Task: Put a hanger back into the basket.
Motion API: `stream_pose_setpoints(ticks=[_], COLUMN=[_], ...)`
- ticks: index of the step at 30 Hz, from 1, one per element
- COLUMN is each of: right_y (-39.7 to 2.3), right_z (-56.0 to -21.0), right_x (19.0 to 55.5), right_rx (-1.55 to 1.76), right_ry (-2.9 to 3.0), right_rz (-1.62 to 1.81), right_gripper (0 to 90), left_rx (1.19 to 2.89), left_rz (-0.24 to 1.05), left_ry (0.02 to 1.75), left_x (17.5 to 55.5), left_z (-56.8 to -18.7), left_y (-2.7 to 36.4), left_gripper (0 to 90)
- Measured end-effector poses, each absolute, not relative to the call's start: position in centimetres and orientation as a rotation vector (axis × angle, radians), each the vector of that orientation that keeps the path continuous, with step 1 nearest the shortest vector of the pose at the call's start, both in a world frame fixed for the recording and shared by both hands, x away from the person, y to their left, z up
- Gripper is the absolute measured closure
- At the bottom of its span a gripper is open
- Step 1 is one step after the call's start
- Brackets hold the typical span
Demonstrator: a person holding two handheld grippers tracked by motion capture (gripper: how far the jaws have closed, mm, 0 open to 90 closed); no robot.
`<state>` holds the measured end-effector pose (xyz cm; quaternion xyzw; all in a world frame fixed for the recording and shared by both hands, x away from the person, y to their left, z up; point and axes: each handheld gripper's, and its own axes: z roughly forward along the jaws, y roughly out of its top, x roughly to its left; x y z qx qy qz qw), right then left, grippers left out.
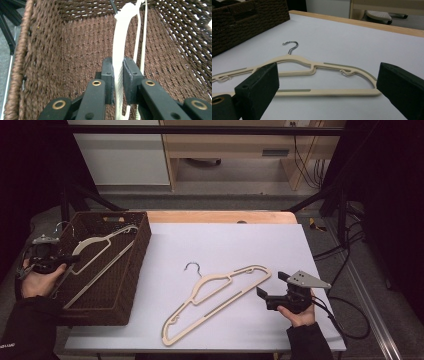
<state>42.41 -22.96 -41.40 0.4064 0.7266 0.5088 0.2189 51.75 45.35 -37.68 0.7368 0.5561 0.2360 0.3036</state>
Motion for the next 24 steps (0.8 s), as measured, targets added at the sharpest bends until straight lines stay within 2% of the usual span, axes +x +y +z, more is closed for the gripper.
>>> stream_pose_setpoints(ticks=[9, 10, 15, 24], right_y=[-22.9, -23.0, -22.9, -23.0], right_z=[-41.4, -41.4, -41.4, -41.3], right_x=[42.4, 42.5, 42.5, 42.4], right_rx=[1.123, 1.114, 1.117, 1.118], right_ry=[2.01, 2.012, 2.011, 2.006], right_rz=[1.403, 1.404, 1.405, 1.411], right_gripper=[4.8, 4.7, 4.7, 4.7], left_rx=[1.973, 1.974, 1.957, 1.899], left_rz=[0.601, 0.593, 0.598, 0.694], left_ry=[1.593, 1.62, 1.653, 1.537], left_x=[52.3, 52.4, 52.4, 50.8], left_z=[-38.6, -38.7, -38.8, -36.8], left_y=[45.7, 45.8, 45.9, 45.3], left_gripper=[71.6, 66.5, 59.3, 40.7])
